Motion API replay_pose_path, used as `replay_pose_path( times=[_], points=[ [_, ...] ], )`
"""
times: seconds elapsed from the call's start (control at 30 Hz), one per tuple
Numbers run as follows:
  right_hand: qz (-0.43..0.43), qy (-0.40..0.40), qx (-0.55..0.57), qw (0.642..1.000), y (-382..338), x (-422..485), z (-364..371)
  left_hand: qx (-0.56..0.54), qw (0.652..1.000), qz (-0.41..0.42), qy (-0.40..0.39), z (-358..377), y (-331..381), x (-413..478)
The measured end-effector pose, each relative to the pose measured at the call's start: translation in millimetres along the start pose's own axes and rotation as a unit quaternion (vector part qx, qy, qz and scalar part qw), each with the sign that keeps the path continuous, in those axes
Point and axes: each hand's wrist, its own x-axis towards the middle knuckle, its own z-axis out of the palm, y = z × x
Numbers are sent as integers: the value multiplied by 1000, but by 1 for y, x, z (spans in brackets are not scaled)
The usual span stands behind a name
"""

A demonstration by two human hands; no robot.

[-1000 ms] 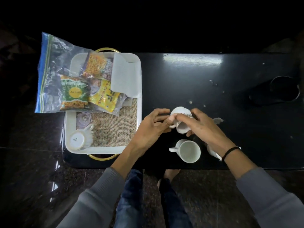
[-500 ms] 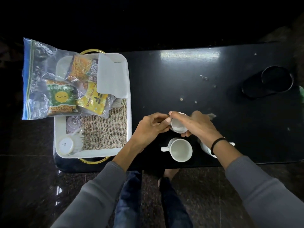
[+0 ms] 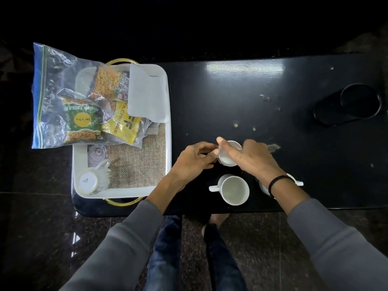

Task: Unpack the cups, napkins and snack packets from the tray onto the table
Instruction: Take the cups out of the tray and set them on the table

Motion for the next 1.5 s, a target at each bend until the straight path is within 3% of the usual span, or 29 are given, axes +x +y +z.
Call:
replay_pose_path(
  times=[0.17, 0.5, 0.63, 0.83, 1.03, 1.33, 1.4, 1.5],
  points=[
    [-29, 72, -117, 990, -12, -10, -3, 163, 985, 44, 39, -9, 11, -9],
    [-138, 138, -241, 951, -75, -31, 16, 207, 968, 67, 128, -76, 20, -52],
    [-188, 108, -223, 950, -112, -39, 42, 236, 952, 74, 180, -115, 17, -77],
    [-299, -25, -168, 939, -169, -52, 103, 298, 913, 81, 268, -179, -11, -116],
    [-322, -111, -161, 926, -196, -56, 166, 407, 876, -17, 257, -214, -56, -131],
    [-269, -127, -91, 950, -199, -48, 187, 395, 884, 4, 251, -211, -73, -124],
    [-244, -129, -50, 960, -200, -48, 182, 346, 901, 15, 263, -212, -68, -123],
    [-212, -114, 8, 971, -199, -46, 168, 186, 941, 23, 281, -211, -55, -123]
  ],
)
